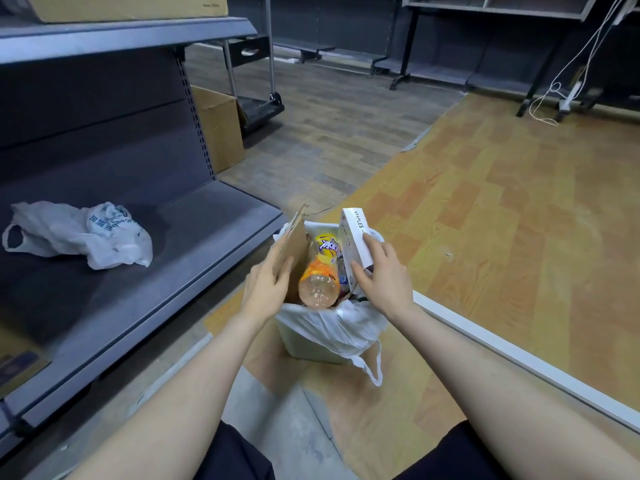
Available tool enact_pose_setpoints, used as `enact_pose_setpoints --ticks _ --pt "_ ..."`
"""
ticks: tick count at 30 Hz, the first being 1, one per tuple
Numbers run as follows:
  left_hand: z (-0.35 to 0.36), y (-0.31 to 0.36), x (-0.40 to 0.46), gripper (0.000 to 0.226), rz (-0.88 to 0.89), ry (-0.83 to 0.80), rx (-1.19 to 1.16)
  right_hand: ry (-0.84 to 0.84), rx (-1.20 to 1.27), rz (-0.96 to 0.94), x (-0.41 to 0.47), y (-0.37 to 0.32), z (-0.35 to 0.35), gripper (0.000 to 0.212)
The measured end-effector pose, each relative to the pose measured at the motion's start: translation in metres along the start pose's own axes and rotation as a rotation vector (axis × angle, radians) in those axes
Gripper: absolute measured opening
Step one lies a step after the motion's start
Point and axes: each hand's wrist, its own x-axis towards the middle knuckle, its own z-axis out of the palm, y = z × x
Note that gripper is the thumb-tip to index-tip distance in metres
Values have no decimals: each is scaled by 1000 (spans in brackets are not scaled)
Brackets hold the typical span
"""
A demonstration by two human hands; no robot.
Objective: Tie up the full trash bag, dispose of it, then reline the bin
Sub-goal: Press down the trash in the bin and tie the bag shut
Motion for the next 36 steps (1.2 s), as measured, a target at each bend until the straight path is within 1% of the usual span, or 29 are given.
enact_pose_setpoints --ticks 2,4,6,8,11,15,16,17,19,21,23,25,27,29,32,34,35,36 --pt "6 5 7 70 -18 -14 190 -13 -11 -8 -1 -3 2 52" --pt "14 8 17 80 -65 -80 300 -16 -22 -12 -1 -3 2 53" --pt "25 5 25 78 -91 -171 382 -15 -20 8 0 -2 2 53" --pt "36 -1 29 71 -129 -279 439 -23 -19 18 0 1 2 53" --pt "45 -4 43 63 -181 -377 440 -34 -31 24 1 5 2 55" --pt "38 3 49 64 -198 -491 413 -53 -27 35 2 8 3 57" --pt "34 5 46 66 -183 -472 395 -50 -24 35 2 8 4 57" --pt "29 9 43 66 -140 -404 394 -45 -20 36 2 9 4 57" --pt "20 19 38 61 14 -211 444 -29 -8 36 2 9 4 55" --pt "16 27 39 52 181 -105 514 -20 -2 29 2 9 5 54" --pt "17 30 43 49 252 -121 672 -25 -6 24 3 8 5 54" --pt "22 28 48 55 236 -178 790 -27 -31 6 2 7 6 54" --pt "30 25 51 52 216 -226 823 -38 -79 -25 2 5 7 55" --pt "33 20 53 42 204 -267 849 -64 -130 -53 1 4 8 58" --pt "30 19 56 31 192 -320 793 -81 -168 -76 -1 1 9 61" --pt "23 23 57 29 132 -327 659 -90 -154 -58 -1 -2 9 62" --pt "19 26 54 33 107 -288 575 -87 -150 -50 -1 -3 9 61" --pt "16 29 48 39 124 -212 510 -76 -147 -40 -1 -3 8 60"
